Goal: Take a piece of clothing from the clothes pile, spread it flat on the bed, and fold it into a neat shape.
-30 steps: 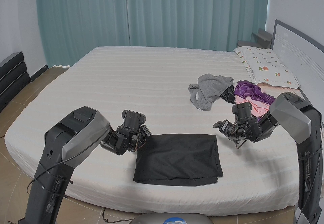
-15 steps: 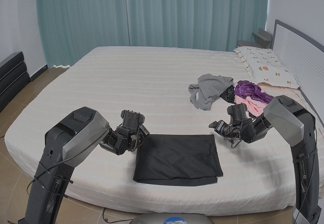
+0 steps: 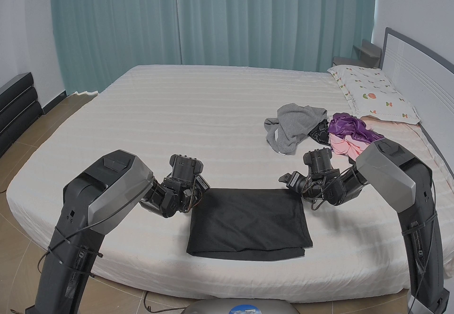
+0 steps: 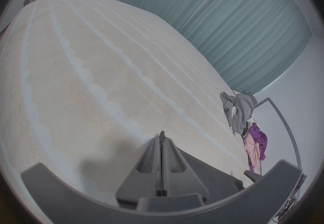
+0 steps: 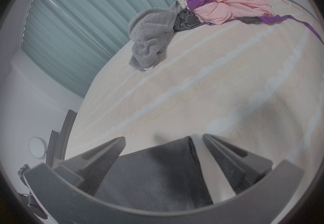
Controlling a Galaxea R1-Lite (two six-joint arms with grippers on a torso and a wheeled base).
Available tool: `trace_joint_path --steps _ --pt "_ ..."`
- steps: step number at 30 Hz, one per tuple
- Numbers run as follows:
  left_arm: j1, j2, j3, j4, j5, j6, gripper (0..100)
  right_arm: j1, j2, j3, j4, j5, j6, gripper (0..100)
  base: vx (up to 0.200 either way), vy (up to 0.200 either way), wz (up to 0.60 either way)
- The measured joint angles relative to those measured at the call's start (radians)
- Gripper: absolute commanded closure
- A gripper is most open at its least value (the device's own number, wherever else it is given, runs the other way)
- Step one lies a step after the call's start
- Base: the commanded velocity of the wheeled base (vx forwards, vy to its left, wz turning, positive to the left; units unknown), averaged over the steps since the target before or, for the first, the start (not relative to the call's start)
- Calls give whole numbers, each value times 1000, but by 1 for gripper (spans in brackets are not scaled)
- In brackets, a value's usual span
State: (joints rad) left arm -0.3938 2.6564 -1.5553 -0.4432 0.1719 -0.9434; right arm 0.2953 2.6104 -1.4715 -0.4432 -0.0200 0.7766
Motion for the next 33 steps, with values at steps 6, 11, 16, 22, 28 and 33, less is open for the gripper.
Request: trace_joint_path --steps 6,11,16,22,28,33 --pt "0 2 0 -1 20 2 100 -1 6 -8 -1 -23 3 100 0 0 0" --pt "-2 6 -5 -2 46 5 100 -7 6 -13 -18 -31 8 100 0 0 0" --pt "-2 8 -9 -1 48 5 100 -10 6 -13 -19 -38 11 100 0 0 0" --pt "-2 10 -9 -1 49 5 100 -11 6 -14 -18 -52 11 100 0 0 0" --pt "-1 9 -9 -1 50 1 0 -9 9 -12 -17 -60 11 0 0 0 0" --pt "1 7 -8 -1 50 -4 0 -10 -5 13 -20 -58 15 0 0 0 0"
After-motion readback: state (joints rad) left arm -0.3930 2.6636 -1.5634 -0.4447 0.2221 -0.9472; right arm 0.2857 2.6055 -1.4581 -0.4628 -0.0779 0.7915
